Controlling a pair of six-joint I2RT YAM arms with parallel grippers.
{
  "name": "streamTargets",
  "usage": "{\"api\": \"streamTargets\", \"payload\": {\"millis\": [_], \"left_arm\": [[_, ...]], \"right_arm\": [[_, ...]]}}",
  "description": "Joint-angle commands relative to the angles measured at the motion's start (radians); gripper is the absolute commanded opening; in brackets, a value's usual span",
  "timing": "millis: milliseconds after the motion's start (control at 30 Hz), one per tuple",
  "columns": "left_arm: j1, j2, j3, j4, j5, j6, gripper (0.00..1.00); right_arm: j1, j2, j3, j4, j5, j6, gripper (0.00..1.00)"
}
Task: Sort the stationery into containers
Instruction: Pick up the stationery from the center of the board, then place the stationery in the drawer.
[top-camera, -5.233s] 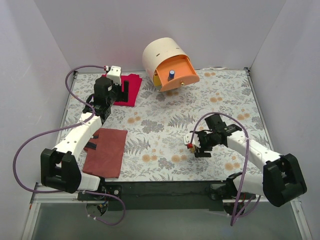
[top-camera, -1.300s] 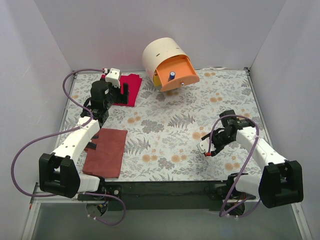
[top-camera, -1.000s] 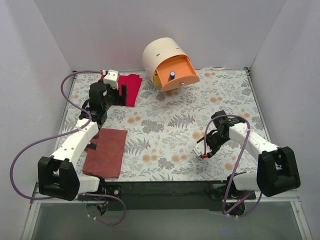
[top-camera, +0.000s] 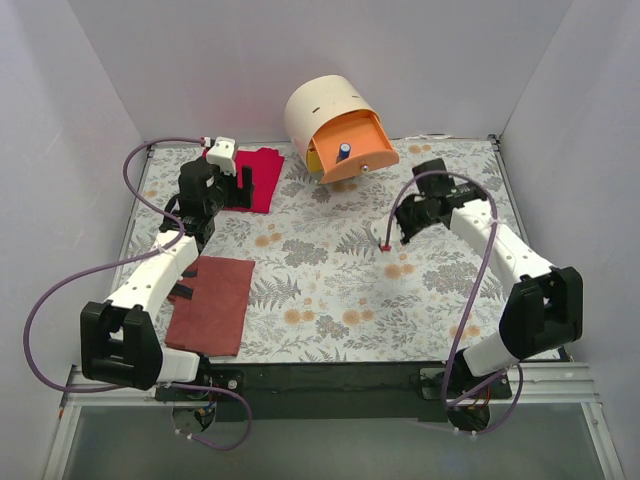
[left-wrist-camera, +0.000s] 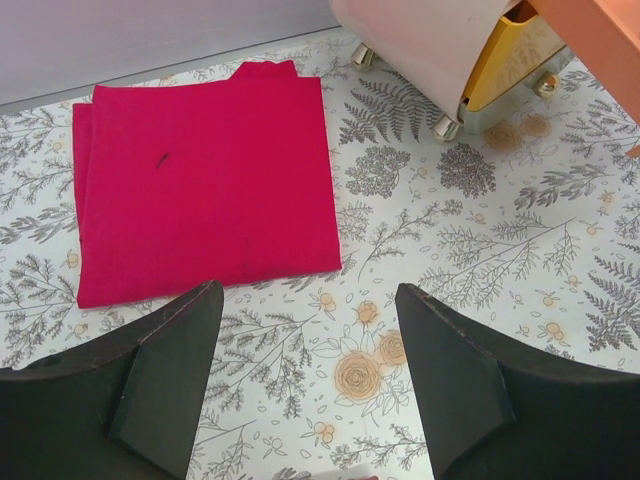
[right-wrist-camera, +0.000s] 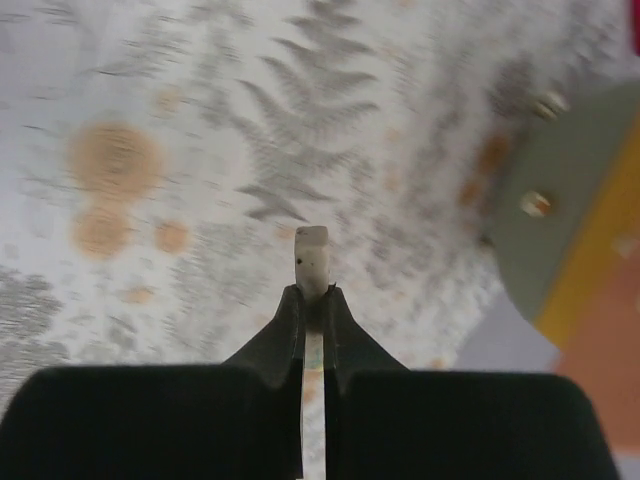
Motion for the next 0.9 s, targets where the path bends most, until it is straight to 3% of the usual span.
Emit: {"api": "streamTargets", "payload": {"millis": [0, 267, 367, 567, 867], "left_arm": [[0.005, 0.004, 0.044, 0.026, 0.021, -0.016, 0.70], [0.006, 0.021, 0.058, 0.022, 0.041, -0.037, 0.70], [0.006, 0.021, 0.058, 0.023, 0.045, -0.040, 0.70], [0.005, 0.015, 0.050, 0.017, 0.047, -0.040, 0.70], [0.005, 0.004, 0.035, 0.014, 0.049, -0.043, 0.70]], "right_arm": [[-0.029, 0.055, 0.308, 0.146, -0.068, 0.340, 0.01], [-0.032, 0.164, 0.461, 0.397, -0.064, 0.556, 0.01], [-0.029, 0.252, 0.530, 0.480, -0.053, 0.649, 0.09], [-0.014, 0.435, 0.761, 0.517, -0.026, 0.798, 0.09], [0.021, 0.437, 0.733, 0.543, -0.027, 0.751, 0.09]]}}
